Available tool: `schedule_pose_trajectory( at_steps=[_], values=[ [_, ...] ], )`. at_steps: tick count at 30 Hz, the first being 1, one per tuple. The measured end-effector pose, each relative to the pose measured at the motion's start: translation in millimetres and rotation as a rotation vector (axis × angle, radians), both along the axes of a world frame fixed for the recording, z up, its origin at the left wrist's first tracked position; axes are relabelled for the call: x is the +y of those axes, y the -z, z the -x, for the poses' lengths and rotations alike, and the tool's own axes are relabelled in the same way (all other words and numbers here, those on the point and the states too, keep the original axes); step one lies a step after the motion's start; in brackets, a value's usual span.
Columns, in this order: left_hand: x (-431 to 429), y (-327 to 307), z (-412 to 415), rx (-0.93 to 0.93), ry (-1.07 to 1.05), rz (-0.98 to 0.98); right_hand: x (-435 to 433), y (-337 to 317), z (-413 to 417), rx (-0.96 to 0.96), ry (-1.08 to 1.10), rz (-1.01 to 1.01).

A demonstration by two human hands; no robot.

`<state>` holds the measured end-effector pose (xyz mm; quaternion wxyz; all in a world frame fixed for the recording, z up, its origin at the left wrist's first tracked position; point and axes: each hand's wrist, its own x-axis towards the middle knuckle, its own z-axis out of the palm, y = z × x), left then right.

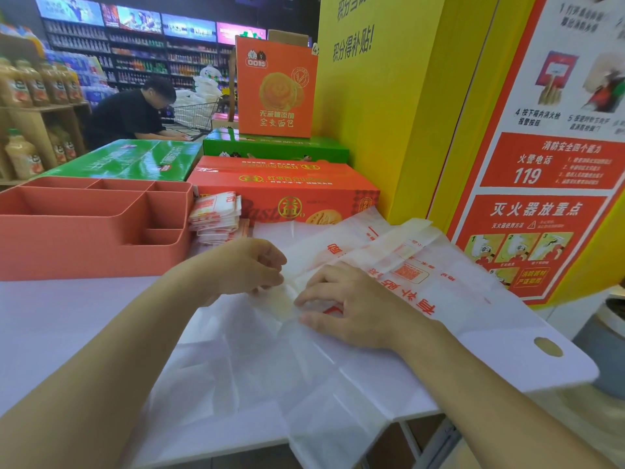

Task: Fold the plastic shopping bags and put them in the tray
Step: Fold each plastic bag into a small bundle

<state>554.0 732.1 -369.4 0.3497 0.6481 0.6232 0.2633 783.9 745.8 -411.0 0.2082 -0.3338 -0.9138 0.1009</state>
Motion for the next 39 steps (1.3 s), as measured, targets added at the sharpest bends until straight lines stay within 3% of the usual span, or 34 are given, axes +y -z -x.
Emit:
schedule_pose_trajectory(
  at_steps=[4, 15, 24, 30, 35, 39],
  values=[
    [-1.2, -2.3, 8.7, 0.218, 0.047, 0.027, 0.2, 0.9, 0.4, -0.004, -0.007, -0.015],
    [1.5, 3.7, 7.5, 0.269, 0.098, 0.11, -1.5, -2.8, -2.3, -0.06, -0.019, -0.009],
    [1.2, 4.7, -0.6, -0.211, 0.044, 0.132, -10.7, -8.6, -0.6, -0.109, 0.009, -0.089],
    [0.8, 0.6, -6.1, -0.513, 0.039, 0.195, -13.3, -10.5, 1.9, -0.015, 0.058, -0.114],
    [0.1, -3.1, -3.3, -0.559, 0.099, 0.221, -13.5, -12.2, 0.3, 0.044, 0.097, -0.046],
    [0.8, -1.1, -3.6, -0.483, 0.153, 0.173, -9.1, -12.2, -2.8, 0.155, 0.155, 0.149]
  ],
)
